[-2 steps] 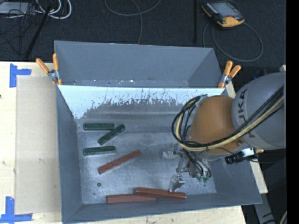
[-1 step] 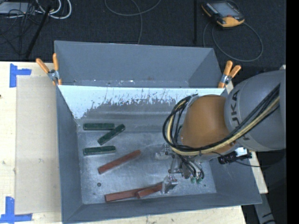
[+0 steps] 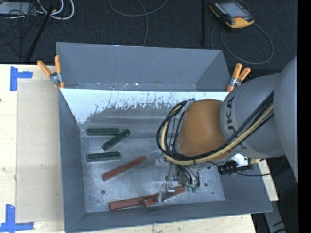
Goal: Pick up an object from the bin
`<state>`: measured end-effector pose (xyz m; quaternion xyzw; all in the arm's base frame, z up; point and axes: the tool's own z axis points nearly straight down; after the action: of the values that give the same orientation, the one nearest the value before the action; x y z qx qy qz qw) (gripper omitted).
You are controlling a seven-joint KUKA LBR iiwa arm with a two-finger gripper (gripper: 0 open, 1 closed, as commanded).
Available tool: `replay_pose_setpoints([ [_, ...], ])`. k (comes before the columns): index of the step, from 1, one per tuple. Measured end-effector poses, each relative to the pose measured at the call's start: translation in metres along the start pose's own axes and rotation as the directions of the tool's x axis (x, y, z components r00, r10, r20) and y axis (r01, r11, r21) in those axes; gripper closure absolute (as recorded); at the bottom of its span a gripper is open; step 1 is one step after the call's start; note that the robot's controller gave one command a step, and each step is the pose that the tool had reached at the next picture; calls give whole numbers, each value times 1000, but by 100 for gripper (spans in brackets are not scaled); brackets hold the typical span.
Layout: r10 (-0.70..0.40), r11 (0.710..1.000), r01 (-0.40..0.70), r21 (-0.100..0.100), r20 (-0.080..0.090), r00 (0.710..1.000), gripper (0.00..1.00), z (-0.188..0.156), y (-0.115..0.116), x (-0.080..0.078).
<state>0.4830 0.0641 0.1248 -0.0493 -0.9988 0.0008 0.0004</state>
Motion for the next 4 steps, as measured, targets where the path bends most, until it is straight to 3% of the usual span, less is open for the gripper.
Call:
replay_pose_setpoints([
  [1, -184, 983, 184, -3, 2, 983, 100, 52, -23, 7],
  [2, -185, 983, 185, -3, 2, 983, 100, 52, -23, 7],
  [3, -227, 974, 227, -1, 0, 974, 100, -75, -29, 11],
  [4, -228, 974, 228, -1, 0, 974, 100, -75, -28, 11],
])
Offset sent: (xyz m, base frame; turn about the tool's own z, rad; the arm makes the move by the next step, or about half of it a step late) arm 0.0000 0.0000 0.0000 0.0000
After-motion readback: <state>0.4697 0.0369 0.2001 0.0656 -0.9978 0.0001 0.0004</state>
